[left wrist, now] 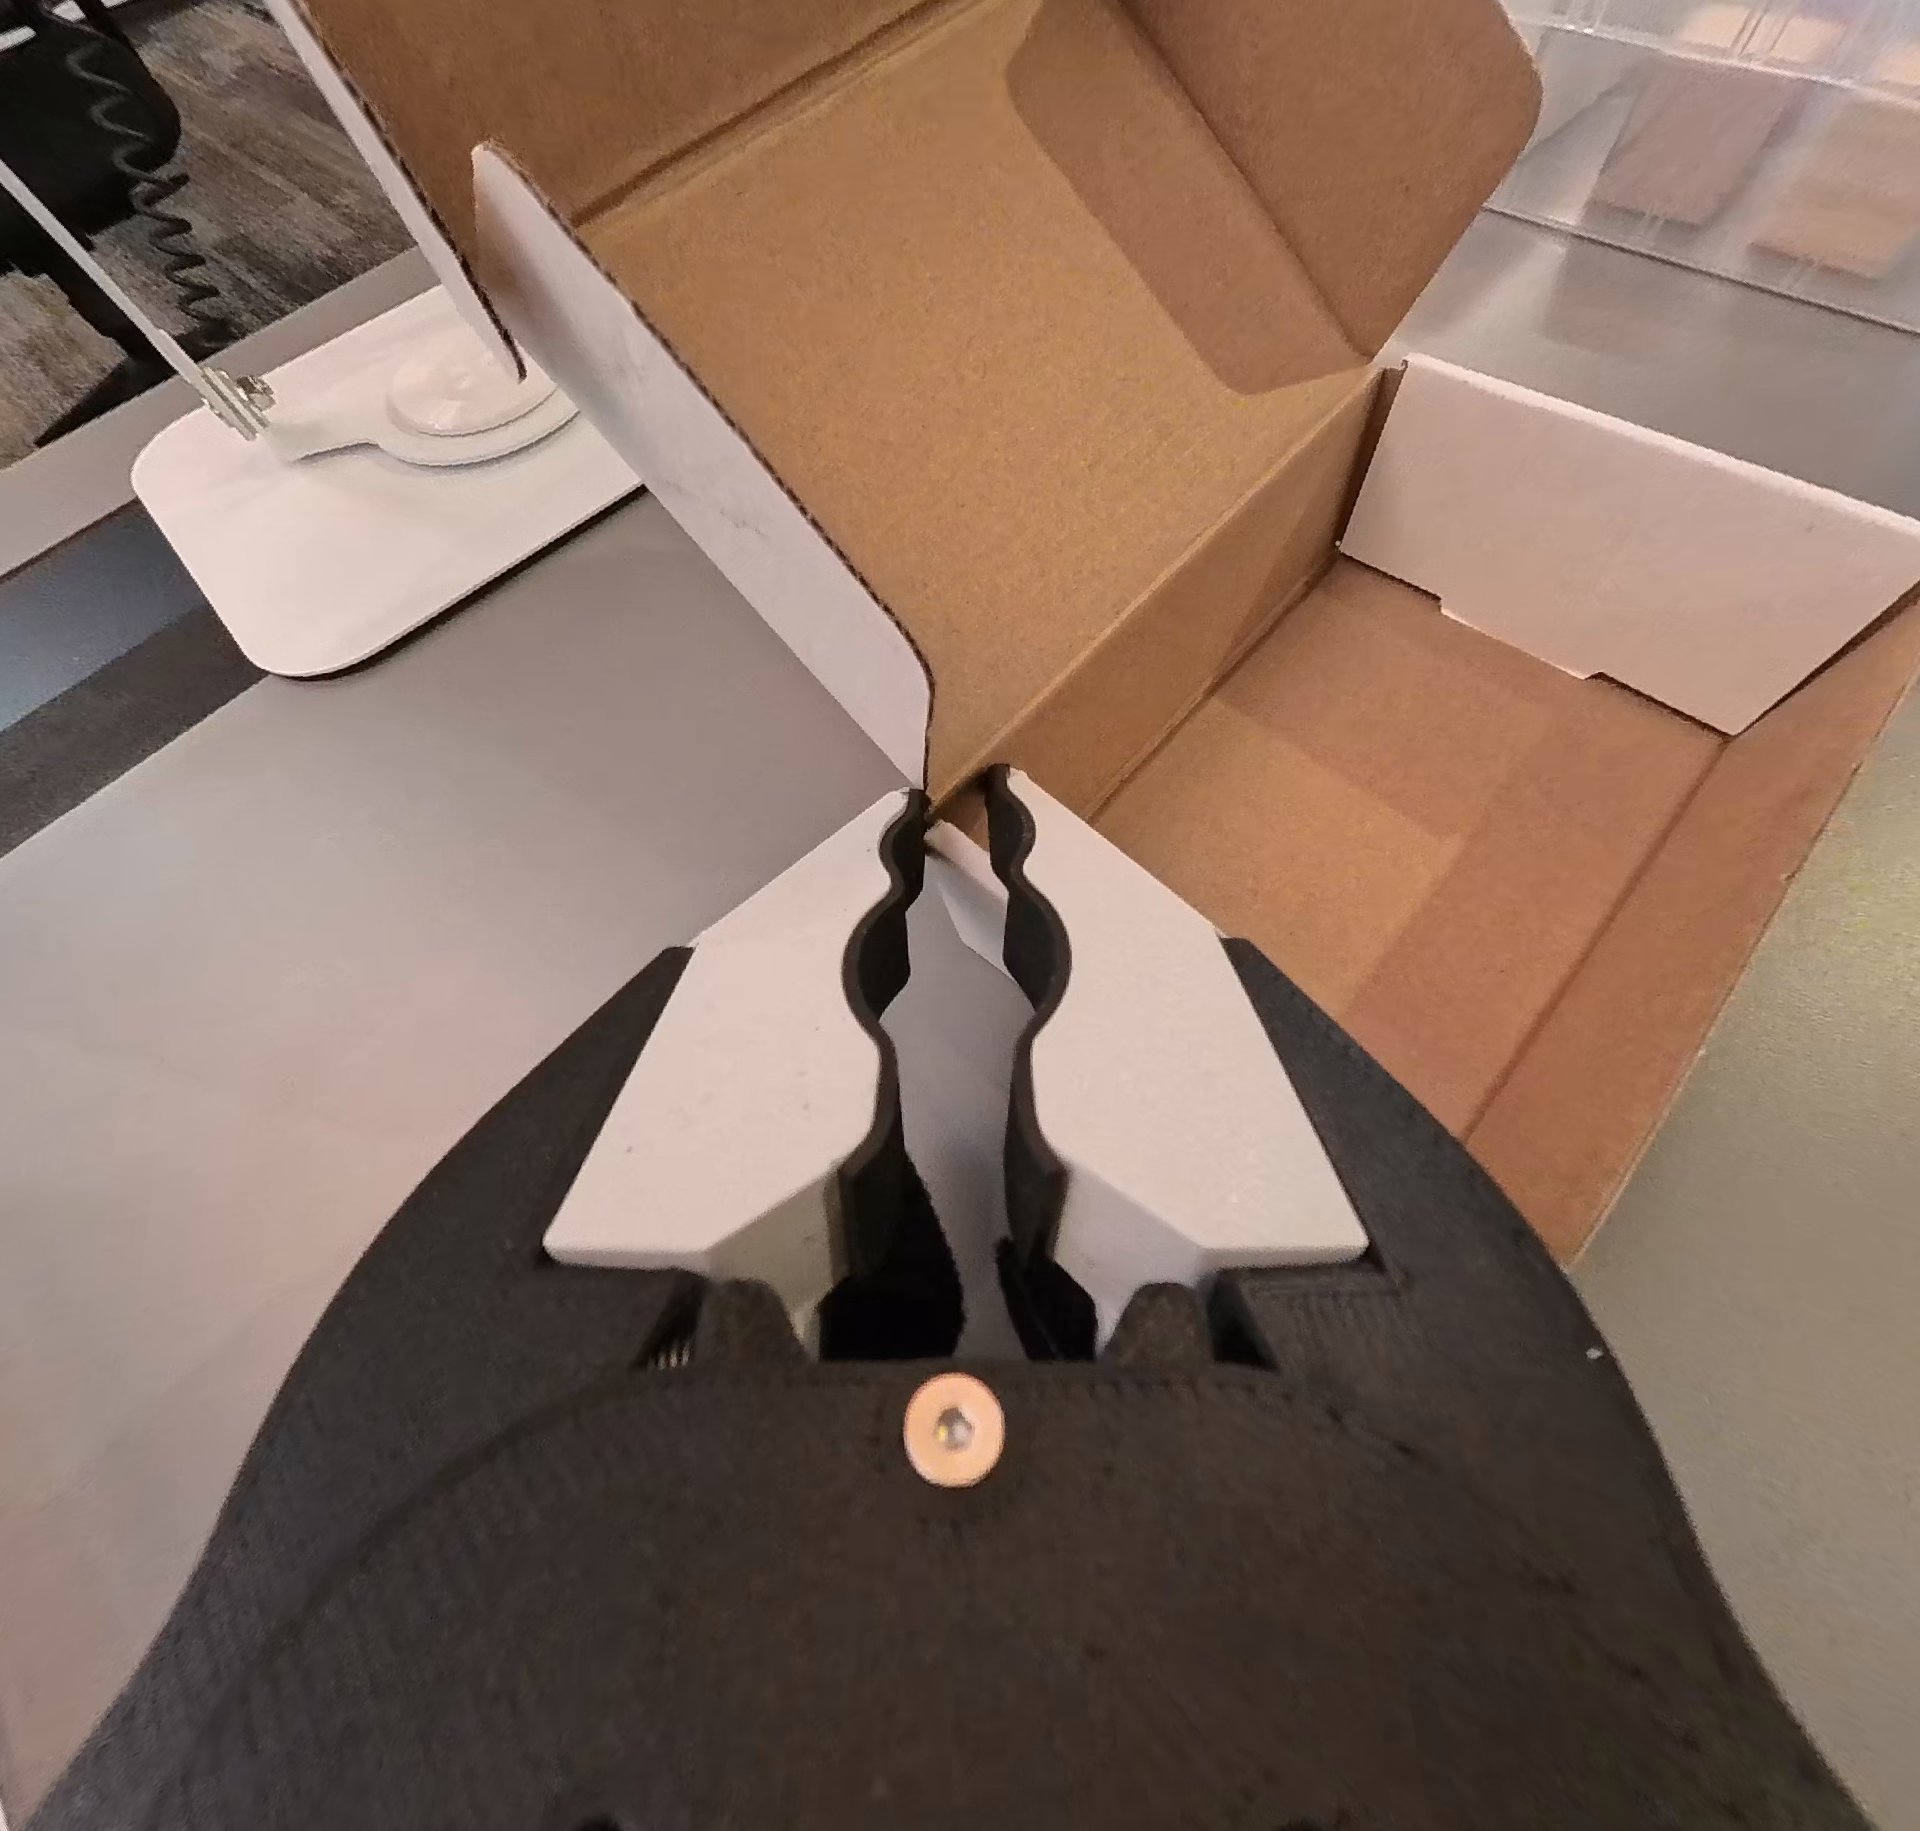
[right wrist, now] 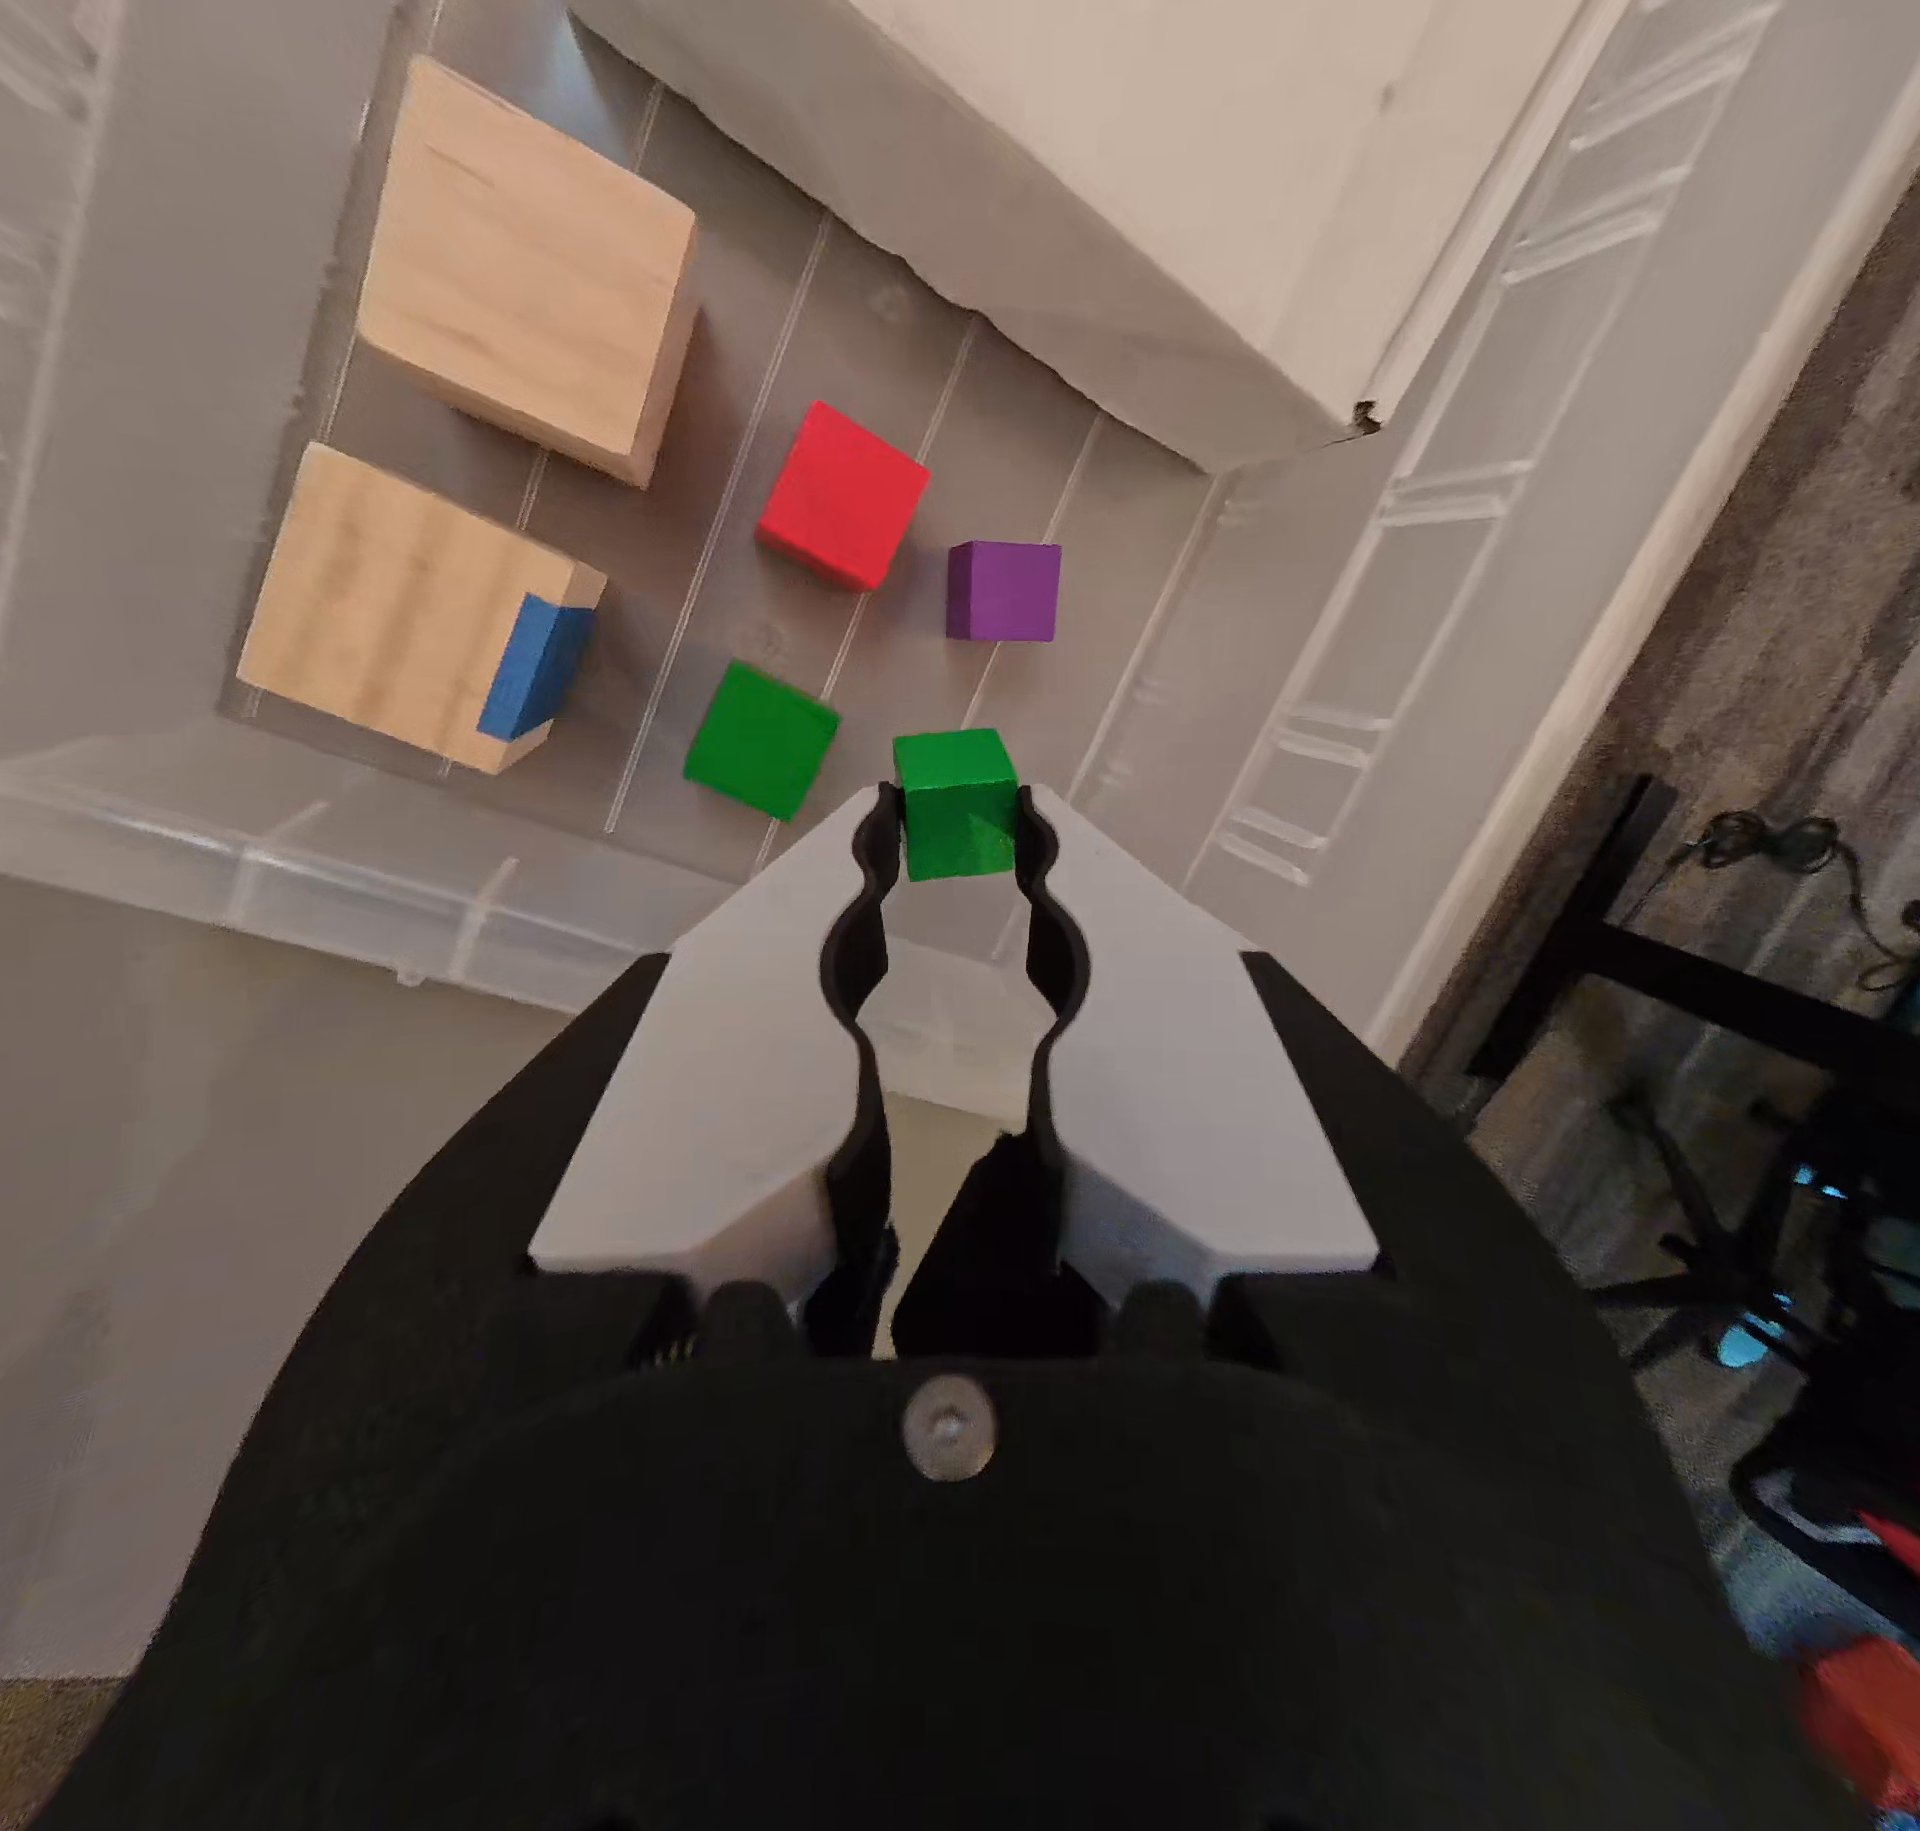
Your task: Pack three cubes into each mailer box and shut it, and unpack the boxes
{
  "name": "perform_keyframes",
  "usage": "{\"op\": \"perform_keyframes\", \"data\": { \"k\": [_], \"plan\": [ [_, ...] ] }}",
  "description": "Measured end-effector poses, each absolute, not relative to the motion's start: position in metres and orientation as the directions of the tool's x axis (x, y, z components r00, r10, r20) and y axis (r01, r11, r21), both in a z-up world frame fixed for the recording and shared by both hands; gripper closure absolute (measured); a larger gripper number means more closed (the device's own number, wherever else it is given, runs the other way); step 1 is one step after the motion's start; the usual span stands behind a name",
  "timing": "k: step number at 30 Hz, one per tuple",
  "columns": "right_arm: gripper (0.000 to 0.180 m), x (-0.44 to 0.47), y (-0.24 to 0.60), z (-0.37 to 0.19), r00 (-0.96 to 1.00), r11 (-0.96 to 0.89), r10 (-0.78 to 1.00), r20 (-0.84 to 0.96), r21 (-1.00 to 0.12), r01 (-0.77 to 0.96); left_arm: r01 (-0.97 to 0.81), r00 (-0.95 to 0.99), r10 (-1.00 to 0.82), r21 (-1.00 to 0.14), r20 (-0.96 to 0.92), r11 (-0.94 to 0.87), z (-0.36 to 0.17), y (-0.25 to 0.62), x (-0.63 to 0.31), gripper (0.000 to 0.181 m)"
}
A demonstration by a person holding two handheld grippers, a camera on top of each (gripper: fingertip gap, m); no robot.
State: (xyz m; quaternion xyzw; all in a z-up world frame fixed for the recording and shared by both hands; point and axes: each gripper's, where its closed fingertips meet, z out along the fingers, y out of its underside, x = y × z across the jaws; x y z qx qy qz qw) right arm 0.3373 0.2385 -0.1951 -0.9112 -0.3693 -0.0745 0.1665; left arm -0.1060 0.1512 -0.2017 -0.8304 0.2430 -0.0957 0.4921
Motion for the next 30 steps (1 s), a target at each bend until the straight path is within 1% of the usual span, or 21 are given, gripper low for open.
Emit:
{"op": "perform_keyframes", "data": {
  "k": [8,11,14,17,19,21,24,25,27,30],
  "plan": [
    [0.16,0.34,0.24,-0.221,0.758,-0.732,0.631,0.161,-0.198,0.652,-0.308,0.864,-0.498,-0.864,-0.079,-0.398,-0.202,0.151,-0.106,0.171],
    [0.16,0.354,0.243,-0.221,0.763,-0.75,0.607,0.224,-0.156,0.642,-0.311,0.863,-0.498,-0.863,-0.082,-0.397,-0.202,0.151,-0.106,0.171],
    [0.16,0.346,0.244,-0.223,0.772,-0.751,0.611,0.175,-0.18,0.635,-0.309,0.864,-0.498,-0.864,-0.08,-0.398,-0.202,0.151,-0.106,0.171],
    [0.159,0.351,0.243,-0.231,0.768,-0.758,0.614,0.182,-0.136,0.638,-0.311,0.863,-0.498,-0.864,-0.082,-0.397,-0.202,0.151,-0.105,0.171],
    [0.147,0.35,0.247,-0.226,0.768,-0.753,0.608,0.202,-0.16,0.638,-0.312,0.862,-0.5,-0.864,-0.083,-0.394,-0.201,0.151,-0.105,0.171],
    [0.143,0.35,0.245,-0.215,0.75,-0.737,0.611,0.251,-0.163,0.655,-0.315,0.86,-0.503,-0.865,-0.086,-0.39,-0.201,0.151,-0.105,0.171],
    [0.129,0.338,0.243,-0.183,0.723,-0.692,0.6,0.342,-0.232,0.684,-0.322,0.853,-0.514,-0.864,-0.088,-0.387,-0.201,0.151,-0.106,0.171],
    [0.125,0.33,0.242,-0.167,0.711,-0.662,0.592,0.379,-0.275,0.698,-0.326,0.848,-0.523,-0.863,-0.087,-0.386,-0.201,0.15,-0.105,0.171],
    [0.123,0.293,0.235,-0.136,0.694,-0.57,0.611,0.382,-0.396,0.72,-0.33,0.835,-0.545,-0.862,-0.075,-0.386,-0.201,0.148,-0.104,0.171],
    [0.124,0.209,0.207,-0.102,0.613,-0.367,0.722,0.319,-0.575,0.732,-0.341,0.821,-0.565,-0.861,-0.078,-0.377,-0.2,0.146,-0.103,0.171]
  ]
}}
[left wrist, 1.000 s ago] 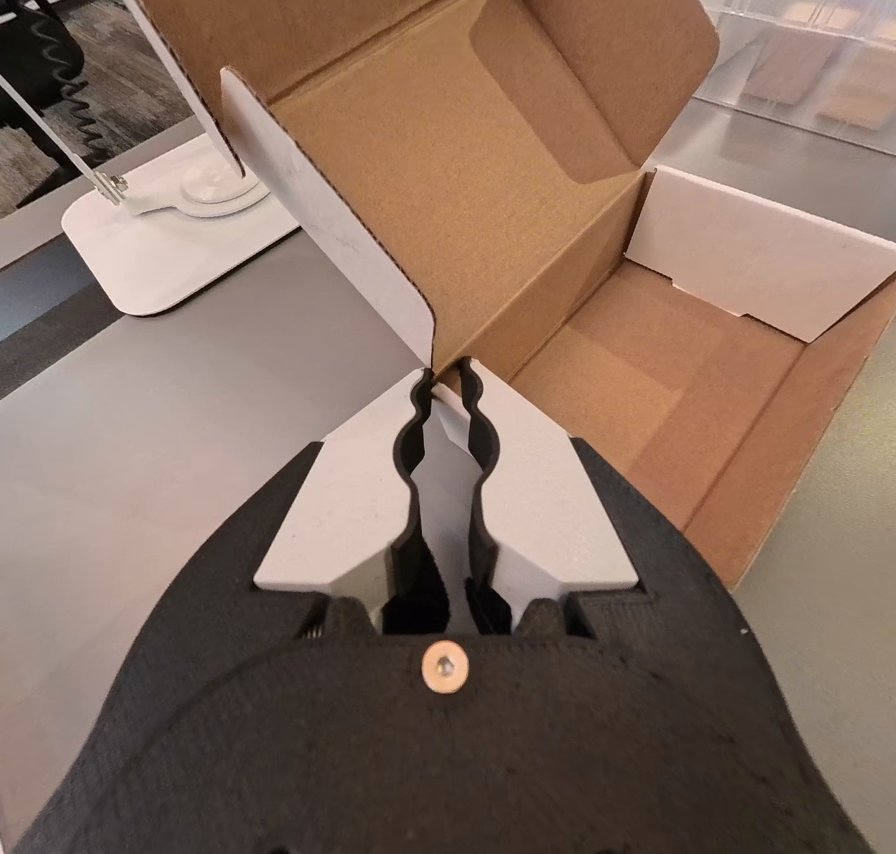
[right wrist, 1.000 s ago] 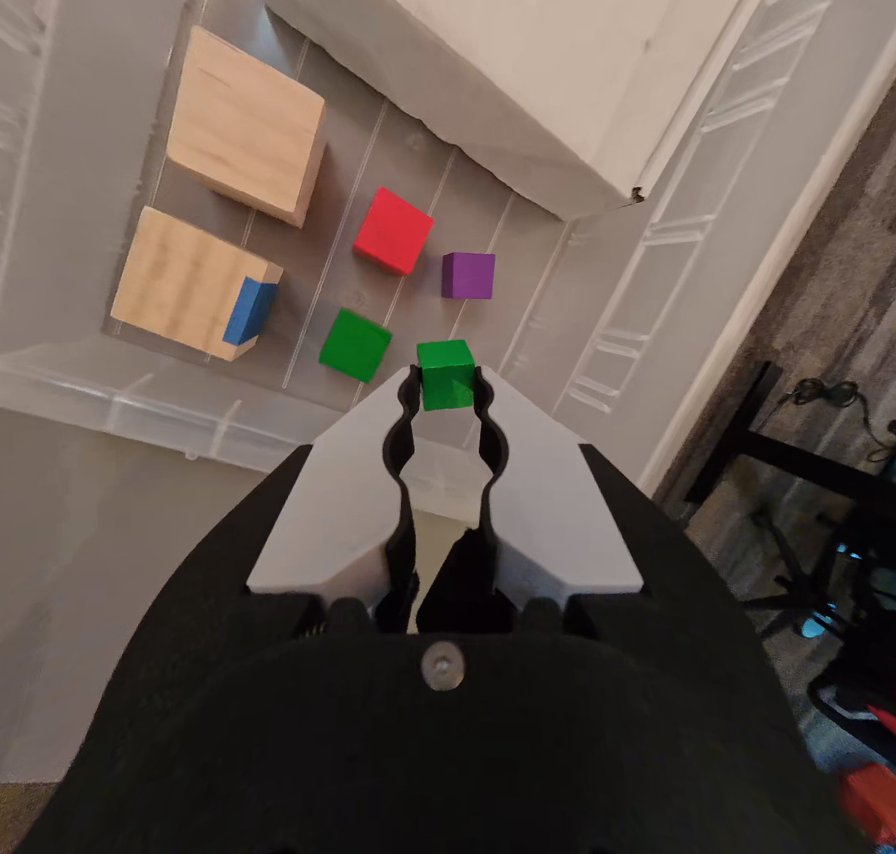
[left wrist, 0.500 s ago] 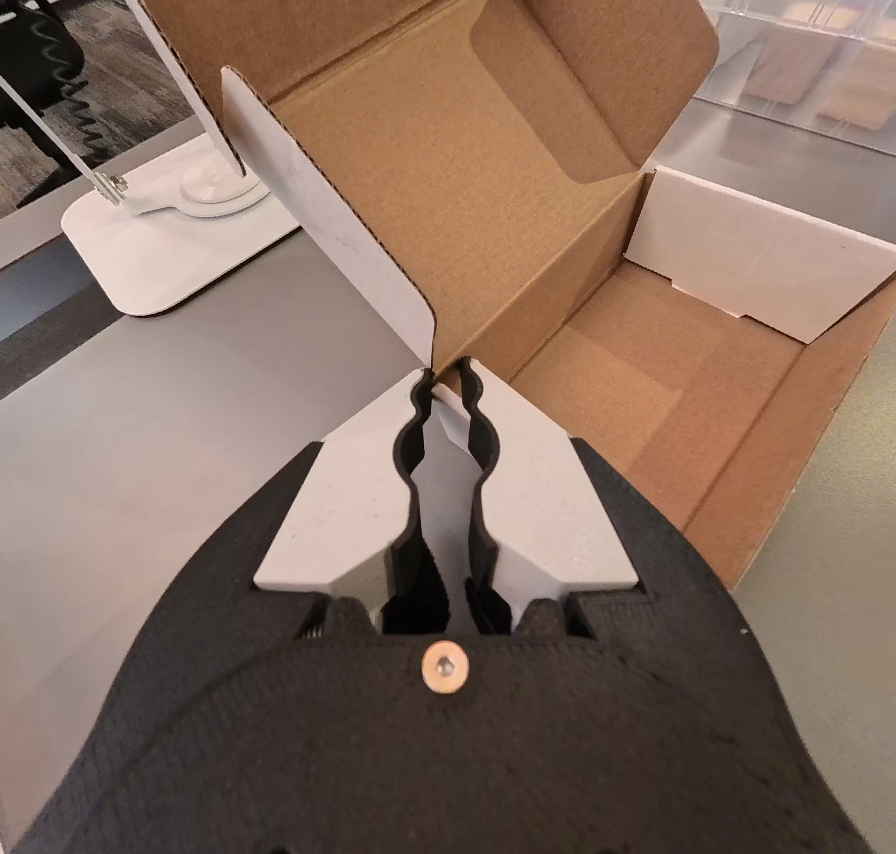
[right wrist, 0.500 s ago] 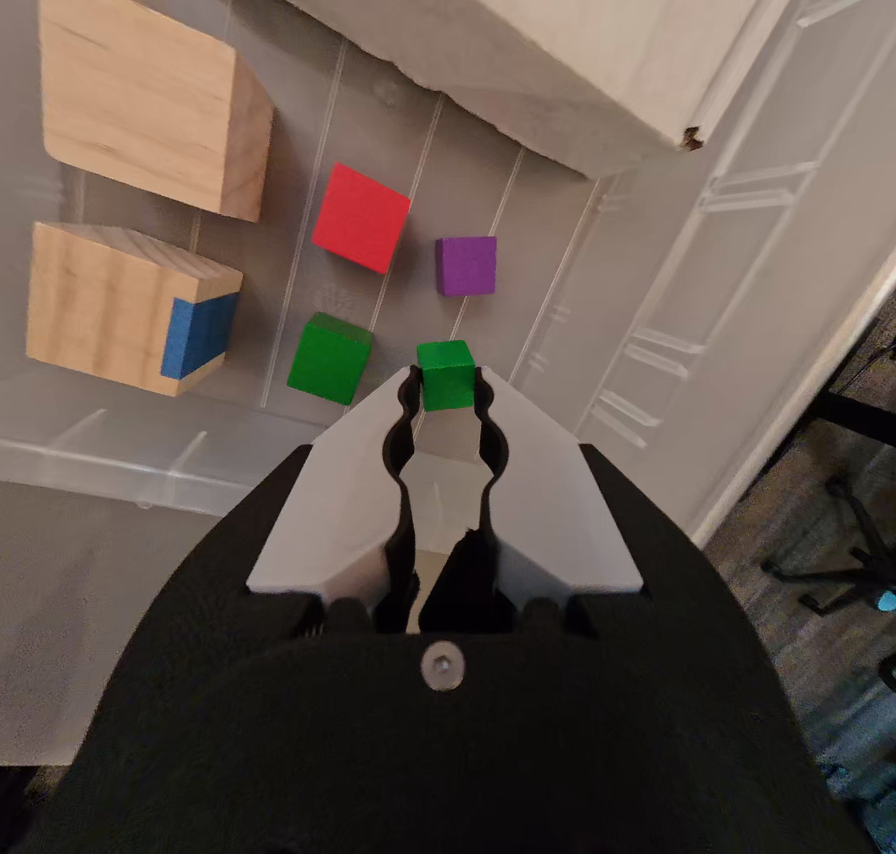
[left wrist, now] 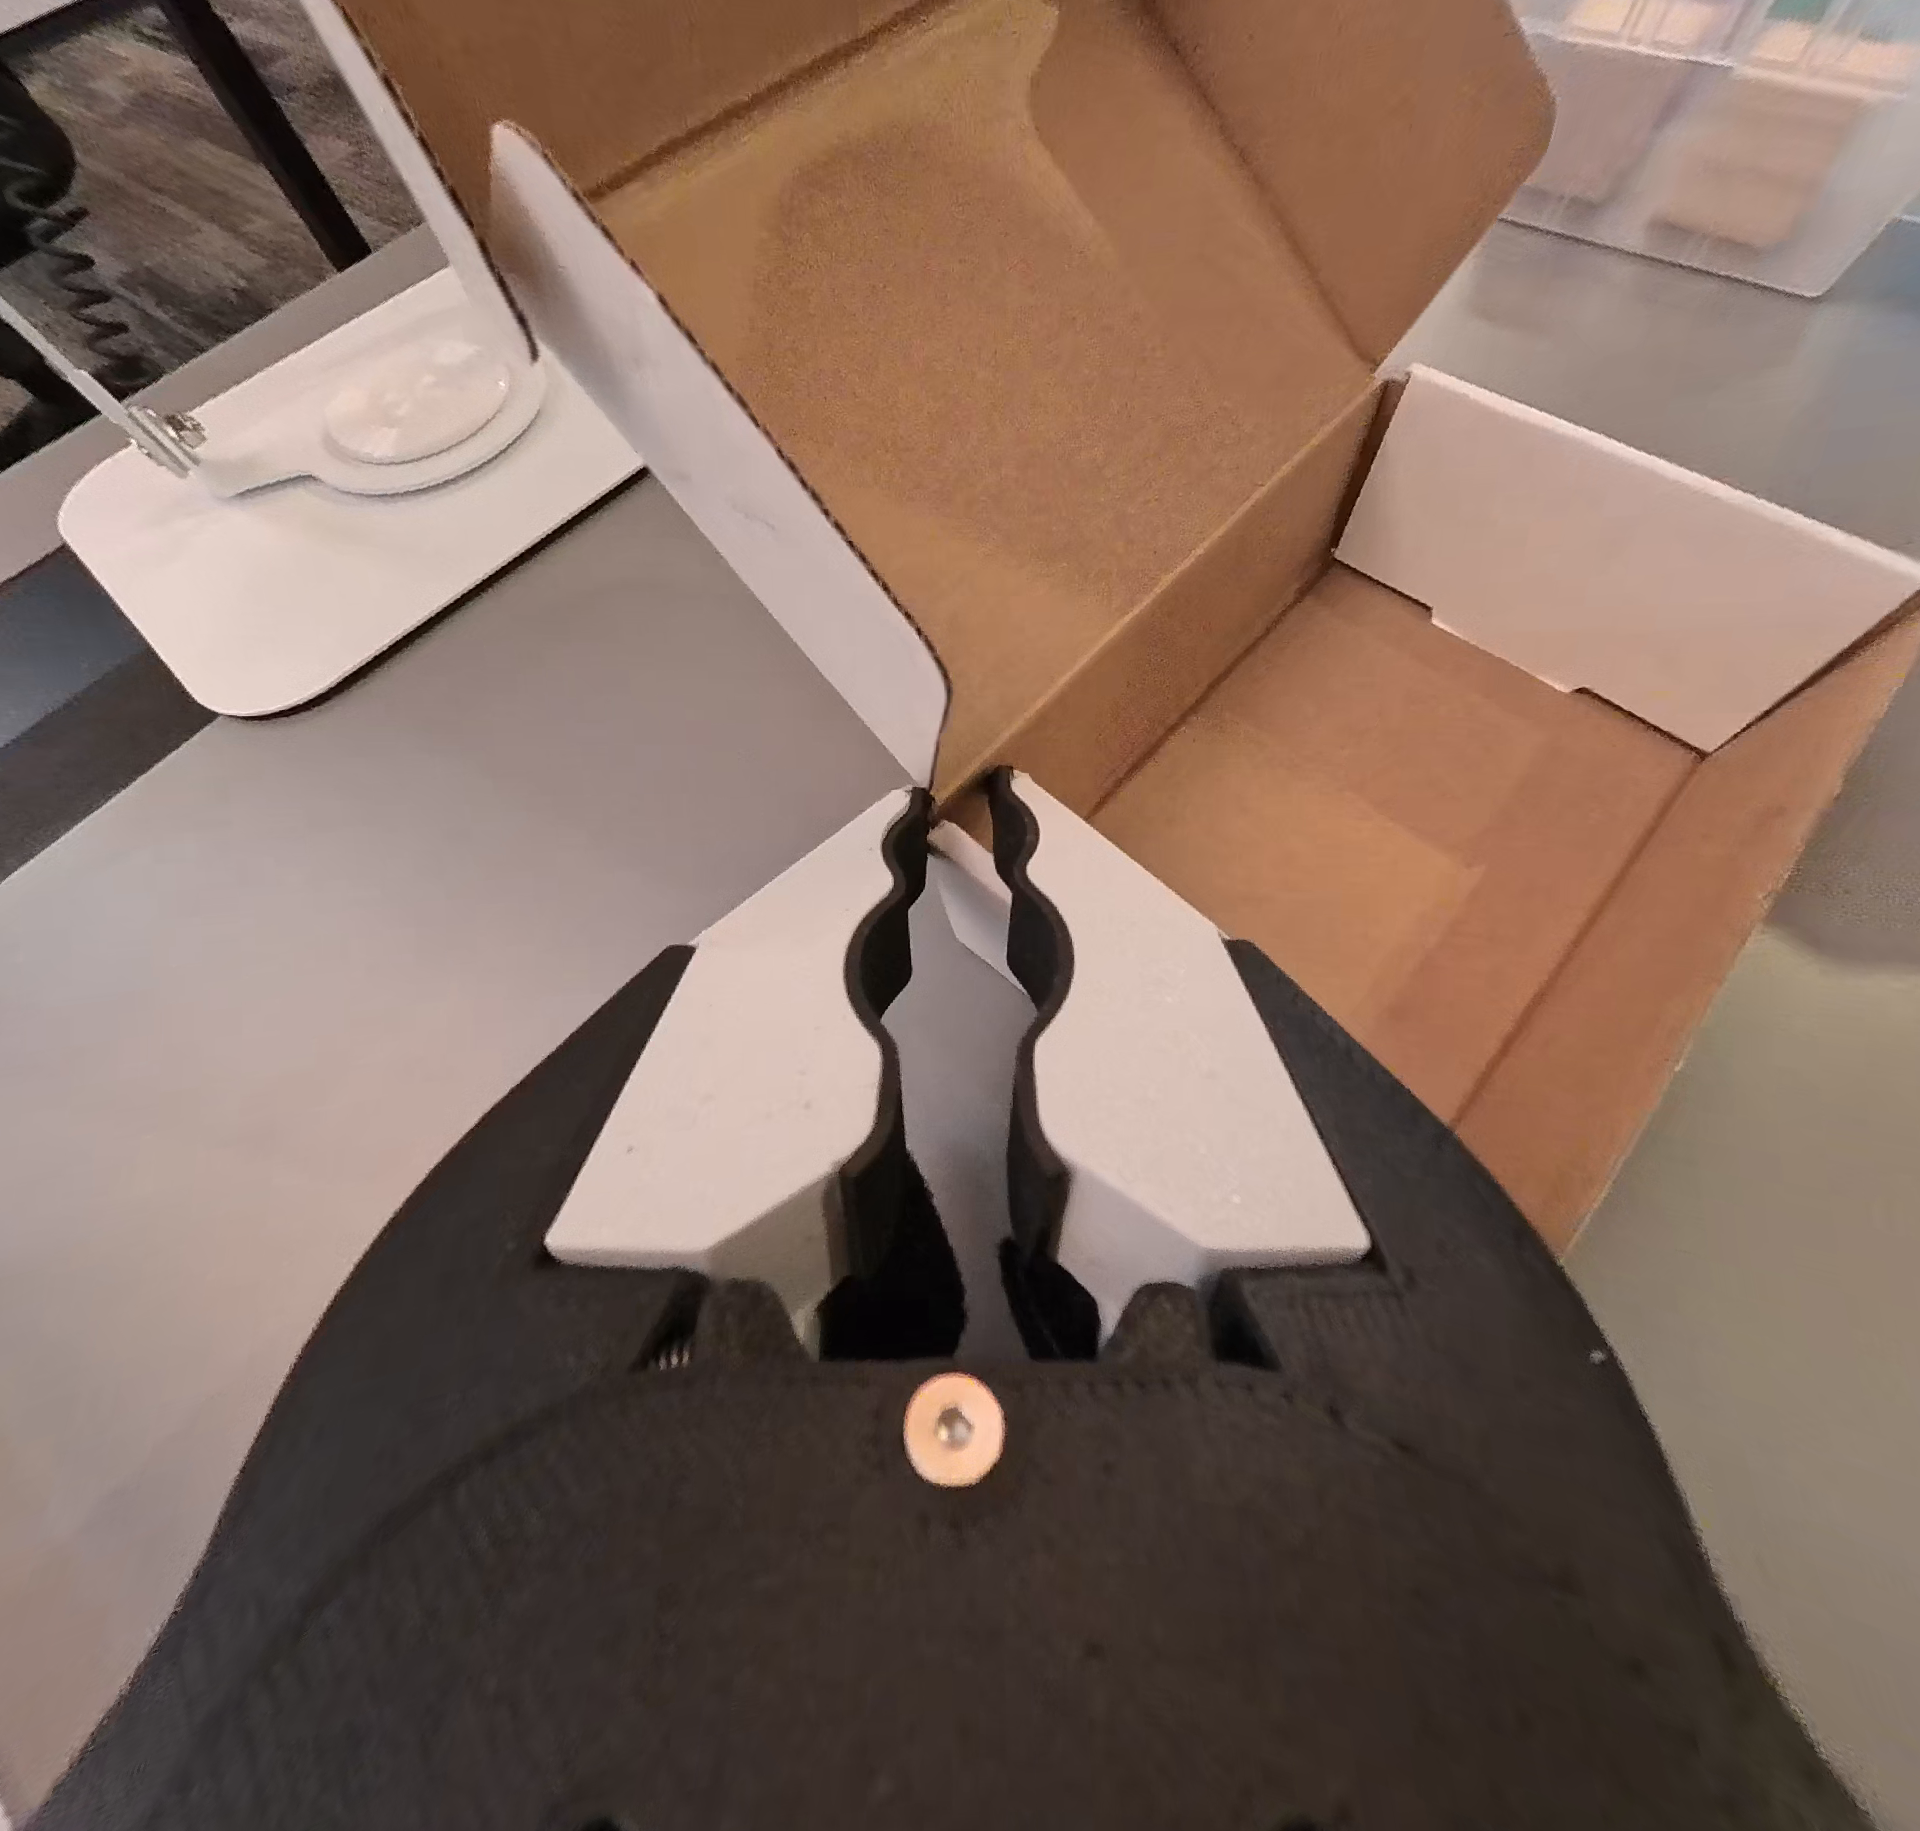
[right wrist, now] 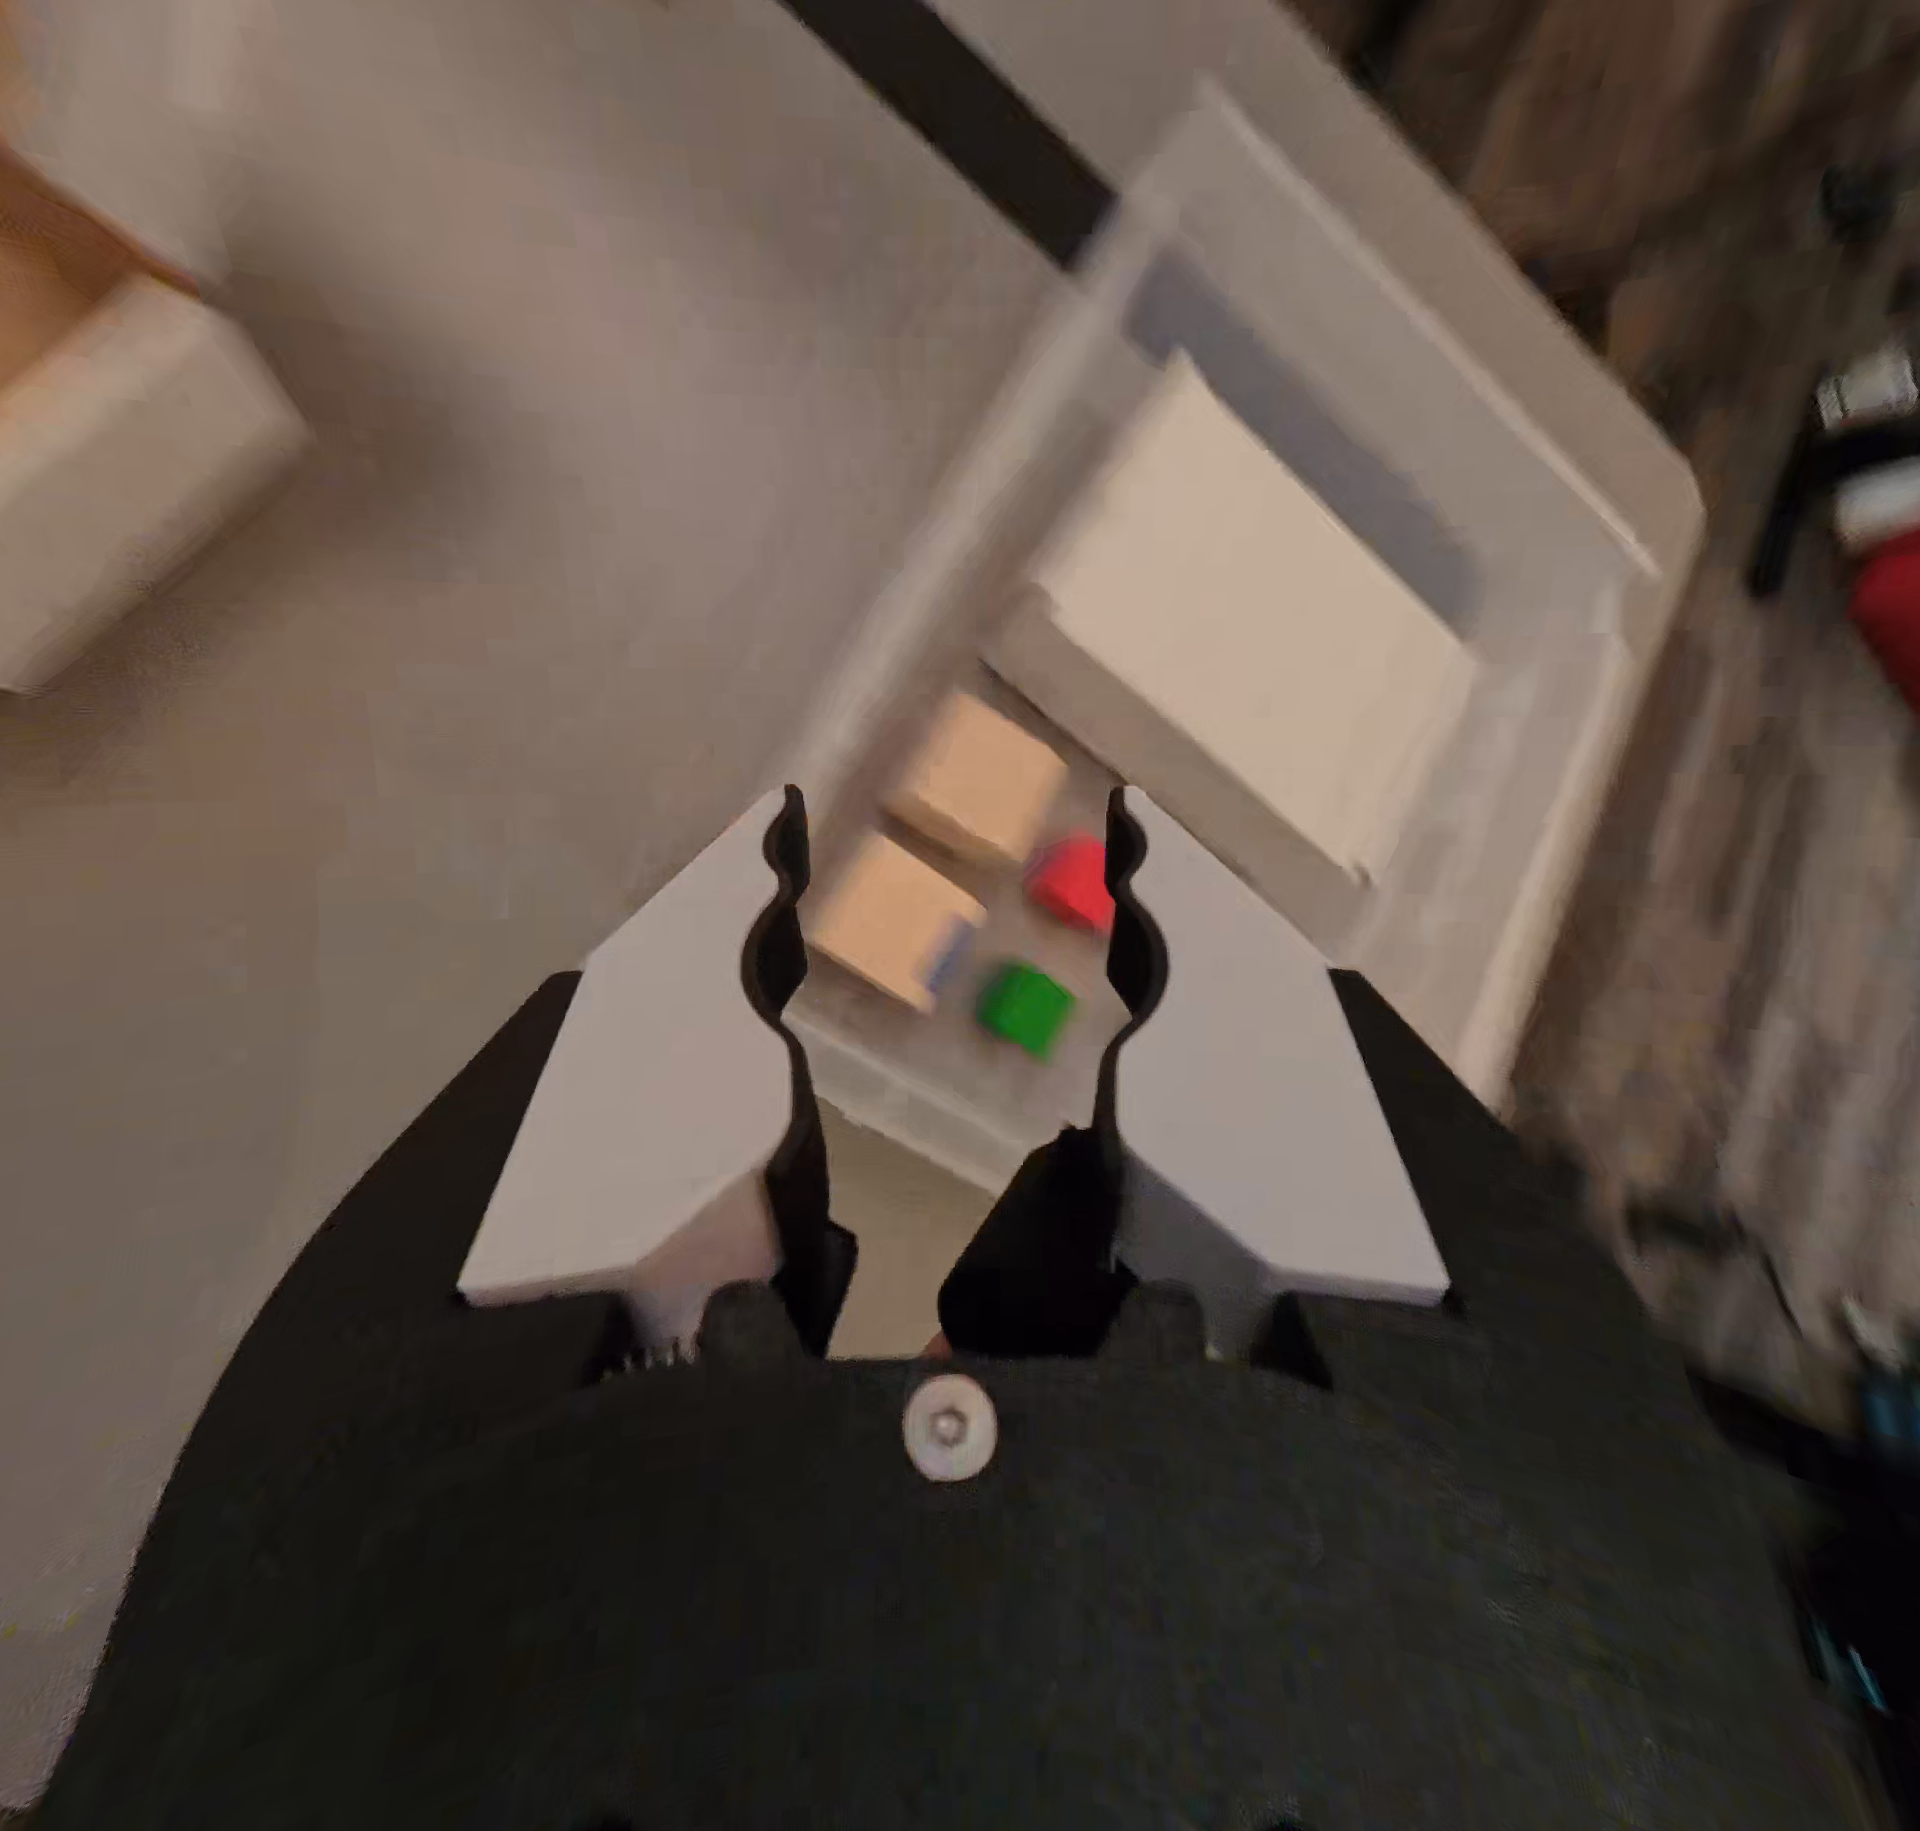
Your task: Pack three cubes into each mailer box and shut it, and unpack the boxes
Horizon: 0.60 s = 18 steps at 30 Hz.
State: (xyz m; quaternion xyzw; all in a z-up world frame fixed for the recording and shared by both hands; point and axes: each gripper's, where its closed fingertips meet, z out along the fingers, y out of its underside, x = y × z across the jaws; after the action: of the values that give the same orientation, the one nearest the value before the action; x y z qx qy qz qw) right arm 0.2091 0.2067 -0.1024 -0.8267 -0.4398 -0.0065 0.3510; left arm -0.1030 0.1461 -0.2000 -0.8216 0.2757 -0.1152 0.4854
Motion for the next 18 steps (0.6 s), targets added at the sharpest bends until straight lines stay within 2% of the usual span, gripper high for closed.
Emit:
{"op": "perform_keyframes", "data": {
  "k": [2,5,8,13,15,18],
  "plan": [
    [0.123,0.154,0.187,-0.091,0.555,-0.257,0.784,0.279,-0.668,0.699,-0.351,0.806,-0.588,-0.857,-0.07,-0.378,-0.2,0.143,-0.102,0.171],
    [0.117,0.087,0.163,-0.099,0.48,-0.213,0.865,0.149,-0.757,0.617,-0.338,0.787,-0.616,-0.859,-0.034,-0.384,-0.199,0.138,-0.103,0.169],
    [0.096,0.051,0.158,-0.127,0.437,-0.264,0.899,0.02,-0.771,0.579,-0.255,0.776,-0.629,-0.892,0.041,-0.373,-0.186,0.135,-0.102,0.148],
    [0.093,0.015,0.167,-0.144,0.362,-0.399,0.894,-0.263,-0.835,0.38,-0.043,0.711,-0.668,-0.935,0.219,-0.352,-0.155,0.131,-0.099,0.12],
    [0.092,0.007,0.169,-0.144,0.303,-0.456,0.878,-0.37,-0.84,0.295,0.082,0.695,-0.648,-0.93,0.31,-0.357,-0.145,0.137,-0.105,0.114],
    [0.093,0.003,0.175,-0.151,0.257,-0.504,0.857,-0.446,-0.831,0.236,0.257,0.66,-0.596,-0.883,0.457,-0.392,-0.141,0.15,-0.114,0.118]
  ]
}}
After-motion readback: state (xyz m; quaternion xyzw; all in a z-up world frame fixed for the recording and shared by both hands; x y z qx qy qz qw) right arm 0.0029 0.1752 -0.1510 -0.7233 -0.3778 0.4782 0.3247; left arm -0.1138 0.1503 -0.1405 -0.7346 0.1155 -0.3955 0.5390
